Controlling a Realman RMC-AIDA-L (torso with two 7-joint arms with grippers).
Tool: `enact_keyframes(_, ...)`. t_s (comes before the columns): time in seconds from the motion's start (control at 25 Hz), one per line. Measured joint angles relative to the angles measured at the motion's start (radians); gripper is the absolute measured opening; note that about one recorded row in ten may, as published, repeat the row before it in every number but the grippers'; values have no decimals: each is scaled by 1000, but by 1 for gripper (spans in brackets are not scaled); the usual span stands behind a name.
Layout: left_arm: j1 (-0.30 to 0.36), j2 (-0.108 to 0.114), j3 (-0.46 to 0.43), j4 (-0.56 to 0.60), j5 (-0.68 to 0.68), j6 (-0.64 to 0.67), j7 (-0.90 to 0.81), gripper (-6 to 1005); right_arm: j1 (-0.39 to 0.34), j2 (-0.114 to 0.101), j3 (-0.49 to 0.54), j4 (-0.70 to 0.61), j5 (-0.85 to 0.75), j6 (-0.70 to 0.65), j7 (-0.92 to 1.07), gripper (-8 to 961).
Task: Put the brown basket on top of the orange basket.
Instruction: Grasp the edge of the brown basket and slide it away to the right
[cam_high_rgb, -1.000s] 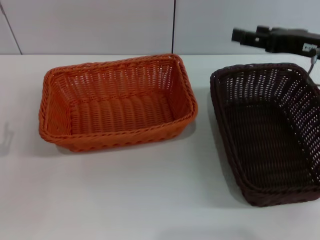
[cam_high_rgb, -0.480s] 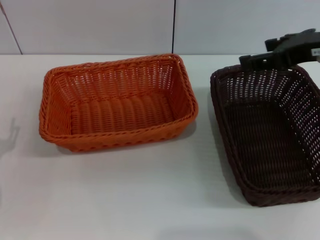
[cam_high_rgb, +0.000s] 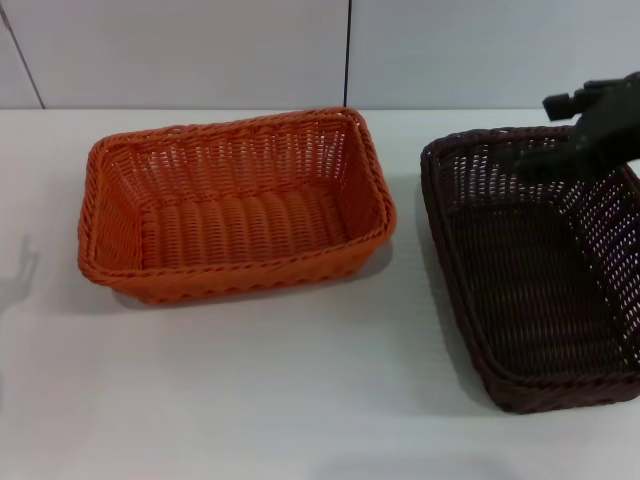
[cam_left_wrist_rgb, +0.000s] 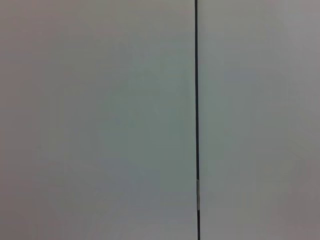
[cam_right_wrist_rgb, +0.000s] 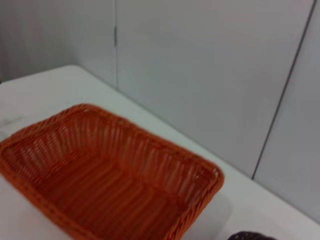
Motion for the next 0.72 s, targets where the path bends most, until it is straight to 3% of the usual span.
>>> enact_keyframes(0.4,6,0,-5,-1,0,-17,0,765,38,2,-41,1,-80,-149,-96,817)
enact_keyframes(0.52,7,0,-9,-2,0,-17,1,764,2,10,-89,-12,-74,-41,-77,818)
enact_keyframes(0.64,10,0,-26,7,0,-20,13,763,-38,7,-111,6,24,213,-5,818)
enact_keyframes(0.72,8,2,-34,12,0,-22,24,763,-50,6,-115,16,60,268,-10,818)
